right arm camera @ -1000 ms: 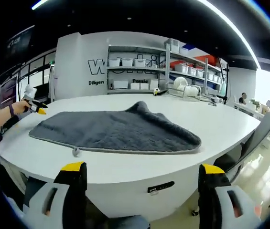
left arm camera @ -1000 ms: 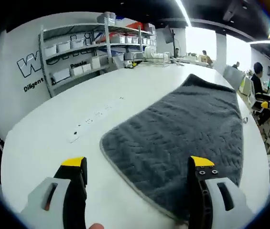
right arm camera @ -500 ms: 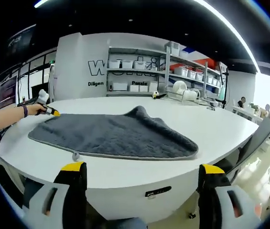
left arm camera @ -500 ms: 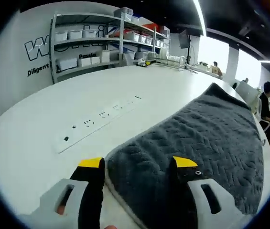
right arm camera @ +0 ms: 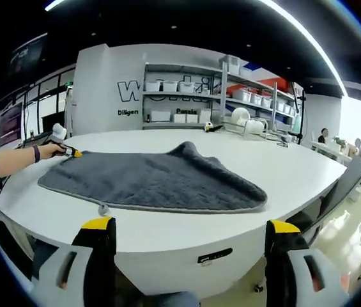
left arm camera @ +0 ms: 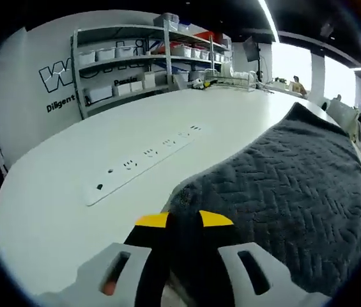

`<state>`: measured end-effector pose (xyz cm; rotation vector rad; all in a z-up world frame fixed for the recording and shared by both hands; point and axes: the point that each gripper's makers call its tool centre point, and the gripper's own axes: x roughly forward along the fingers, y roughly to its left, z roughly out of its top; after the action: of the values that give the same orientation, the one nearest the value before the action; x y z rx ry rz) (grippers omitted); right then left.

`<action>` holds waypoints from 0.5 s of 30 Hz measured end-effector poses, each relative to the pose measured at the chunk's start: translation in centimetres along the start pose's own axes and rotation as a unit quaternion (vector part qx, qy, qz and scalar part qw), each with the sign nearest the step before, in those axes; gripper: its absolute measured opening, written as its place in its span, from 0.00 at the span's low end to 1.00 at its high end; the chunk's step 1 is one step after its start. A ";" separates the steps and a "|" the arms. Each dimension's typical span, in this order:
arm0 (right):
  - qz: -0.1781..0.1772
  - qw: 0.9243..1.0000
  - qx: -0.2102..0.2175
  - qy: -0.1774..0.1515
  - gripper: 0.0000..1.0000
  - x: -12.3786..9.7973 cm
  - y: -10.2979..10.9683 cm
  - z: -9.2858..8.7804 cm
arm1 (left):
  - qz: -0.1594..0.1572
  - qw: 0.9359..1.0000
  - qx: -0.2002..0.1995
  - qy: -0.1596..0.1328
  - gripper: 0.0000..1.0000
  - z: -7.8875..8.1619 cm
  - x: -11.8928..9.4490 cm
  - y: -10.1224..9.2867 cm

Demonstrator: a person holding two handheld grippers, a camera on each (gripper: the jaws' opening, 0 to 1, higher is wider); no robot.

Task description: Open the folded towel by lifting each exposed corner and separating the folded layers until the towel lies flat within the target outline without major curled edges

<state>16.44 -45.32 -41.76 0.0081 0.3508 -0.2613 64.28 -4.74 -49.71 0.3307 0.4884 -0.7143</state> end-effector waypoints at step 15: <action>0.011 1.000 -0.006 0.004 0.99 -0.8 1.5 -0.6 | 0.035 0.999 0.020 0.017 0.04 -2.9 -4.1 5.2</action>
<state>15.88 -43.62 -42.10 0.0008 0.3605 -0.2382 64.30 2.49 -49.34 0.3960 0.4938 -0.6518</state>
